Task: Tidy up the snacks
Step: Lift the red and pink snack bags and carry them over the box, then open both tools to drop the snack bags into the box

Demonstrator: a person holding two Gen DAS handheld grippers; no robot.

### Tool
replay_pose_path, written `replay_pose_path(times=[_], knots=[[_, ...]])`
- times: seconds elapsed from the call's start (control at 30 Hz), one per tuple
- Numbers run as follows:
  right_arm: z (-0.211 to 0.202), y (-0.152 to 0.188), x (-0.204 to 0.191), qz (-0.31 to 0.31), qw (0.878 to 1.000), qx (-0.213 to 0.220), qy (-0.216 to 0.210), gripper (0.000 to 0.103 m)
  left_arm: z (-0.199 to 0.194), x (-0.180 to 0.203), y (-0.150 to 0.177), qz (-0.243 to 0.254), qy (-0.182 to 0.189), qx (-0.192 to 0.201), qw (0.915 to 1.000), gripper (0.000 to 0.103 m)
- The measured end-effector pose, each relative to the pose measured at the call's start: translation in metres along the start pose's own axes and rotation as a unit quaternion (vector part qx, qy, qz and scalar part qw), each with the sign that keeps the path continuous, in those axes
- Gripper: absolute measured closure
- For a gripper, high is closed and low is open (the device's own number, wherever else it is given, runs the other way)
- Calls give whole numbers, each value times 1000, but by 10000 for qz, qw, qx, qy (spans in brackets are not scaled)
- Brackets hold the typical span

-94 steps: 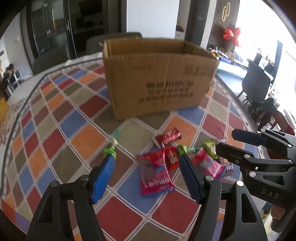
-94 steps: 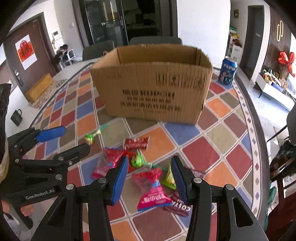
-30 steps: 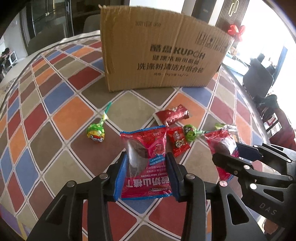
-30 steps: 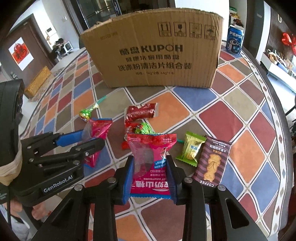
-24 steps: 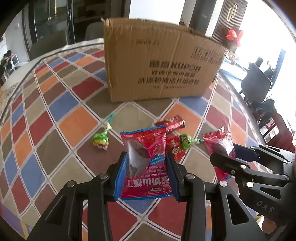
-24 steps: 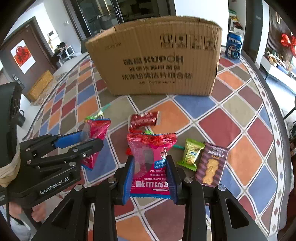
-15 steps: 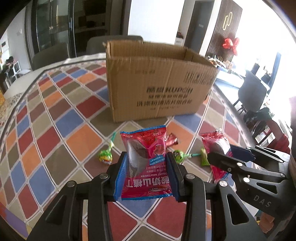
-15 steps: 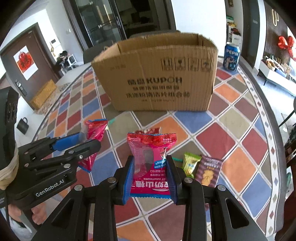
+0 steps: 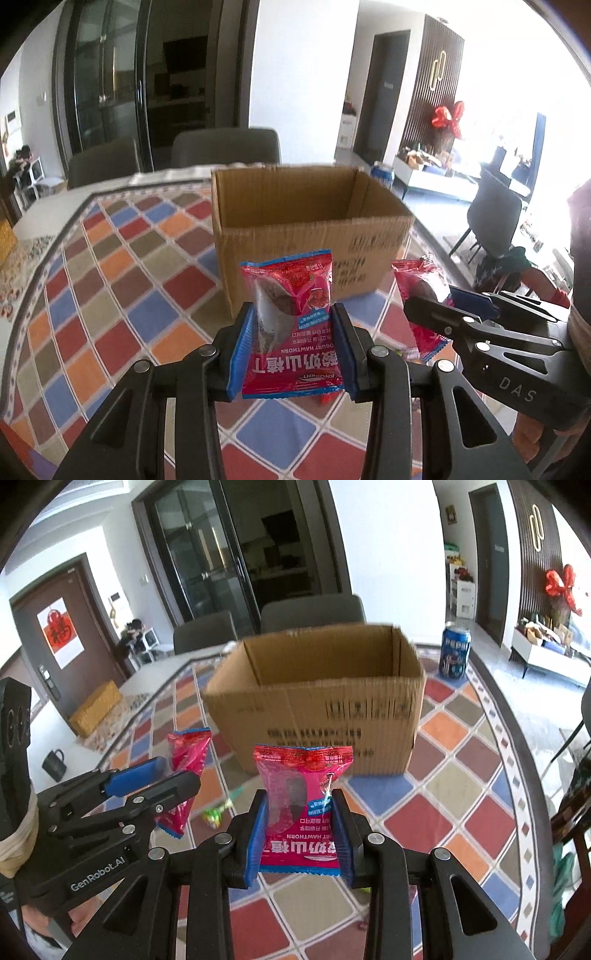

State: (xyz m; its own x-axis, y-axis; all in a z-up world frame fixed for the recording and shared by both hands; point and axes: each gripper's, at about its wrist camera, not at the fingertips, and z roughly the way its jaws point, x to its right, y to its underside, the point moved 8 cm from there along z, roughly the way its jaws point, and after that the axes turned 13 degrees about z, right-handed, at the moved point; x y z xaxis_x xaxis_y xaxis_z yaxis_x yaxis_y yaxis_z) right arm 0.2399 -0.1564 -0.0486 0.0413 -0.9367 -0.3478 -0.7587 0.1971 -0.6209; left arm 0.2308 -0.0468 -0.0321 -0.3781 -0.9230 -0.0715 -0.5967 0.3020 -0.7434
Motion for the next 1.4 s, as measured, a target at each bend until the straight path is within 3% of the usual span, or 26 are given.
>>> replay_pose_path(times=[0.37,0.67,0.93,1.4], knots=[[-18,-48,-20,-80,9982,570,-168,69,-16,-15,-49,128,-170,504,9985,63],[-14,-87,-26,-64,9968,762,-234,69,-6,-32,-82,167,-265,554,9980,63],[6,-114,-28,-127,9974,696,-148,69,20,-46,-103,131,-228,399,9989,63],[62,-138,-16,-111,9996,167,196,69,88,-61,-112,-147,-14,-352,9993,63]])
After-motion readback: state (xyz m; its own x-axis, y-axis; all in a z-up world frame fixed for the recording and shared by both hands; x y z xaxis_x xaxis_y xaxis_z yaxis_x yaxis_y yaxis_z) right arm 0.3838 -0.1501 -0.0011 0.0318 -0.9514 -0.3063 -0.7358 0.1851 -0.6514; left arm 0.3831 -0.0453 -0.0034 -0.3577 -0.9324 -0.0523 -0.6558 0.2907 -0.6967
